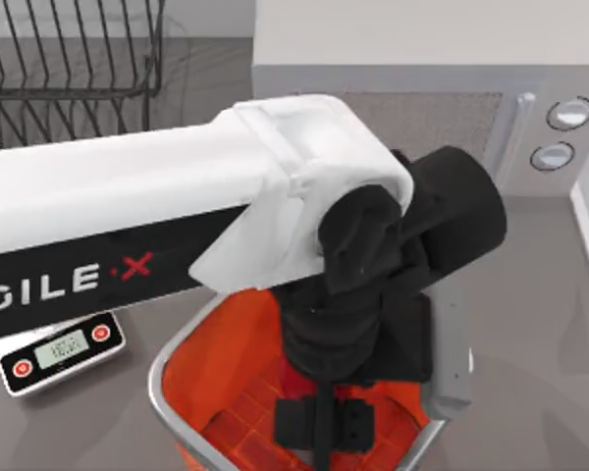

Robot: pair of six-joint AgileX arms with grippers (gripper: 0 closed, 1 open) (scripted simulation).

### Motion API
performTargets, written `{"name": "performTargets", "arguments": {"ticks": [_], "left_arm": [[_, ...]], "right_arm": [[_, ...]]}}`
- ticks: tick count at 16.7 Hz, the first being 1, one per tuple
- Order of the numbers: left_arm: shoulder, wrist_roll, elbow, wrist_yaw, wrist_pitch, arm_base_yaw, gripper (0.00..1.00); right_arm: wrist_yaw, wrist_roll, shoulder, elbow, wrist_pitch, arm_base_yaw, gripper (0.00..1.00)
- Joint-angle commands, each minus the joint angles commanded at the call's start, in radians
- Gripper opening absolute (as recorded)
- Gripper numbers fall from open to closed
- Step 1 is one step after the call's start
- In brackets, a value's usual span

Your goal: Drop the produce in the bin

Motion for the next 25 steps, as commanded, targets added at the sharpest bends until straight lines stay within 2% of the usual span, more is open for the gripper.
{"name": "performTargets", "arguments": {"ticks": [8,12,25], "left_arm": [[0.019,0.010,-0.137,0.004,0.156,0.012,0.00],[0.019,0.010,-0.142,0.002,0.162,0.013,0.00],[0.019,0.010,-0.142,0.002,0.162,0.013,0.98]], "right_arm": [[0.000,0.000,0.000,0.000,0.000,0.000,1.00],[0.000,0.000,0.000,0.000,0.000,0.000,1.00],[0.000,0.000,0.000,0.000,0.000,0.000,1.00]]}}
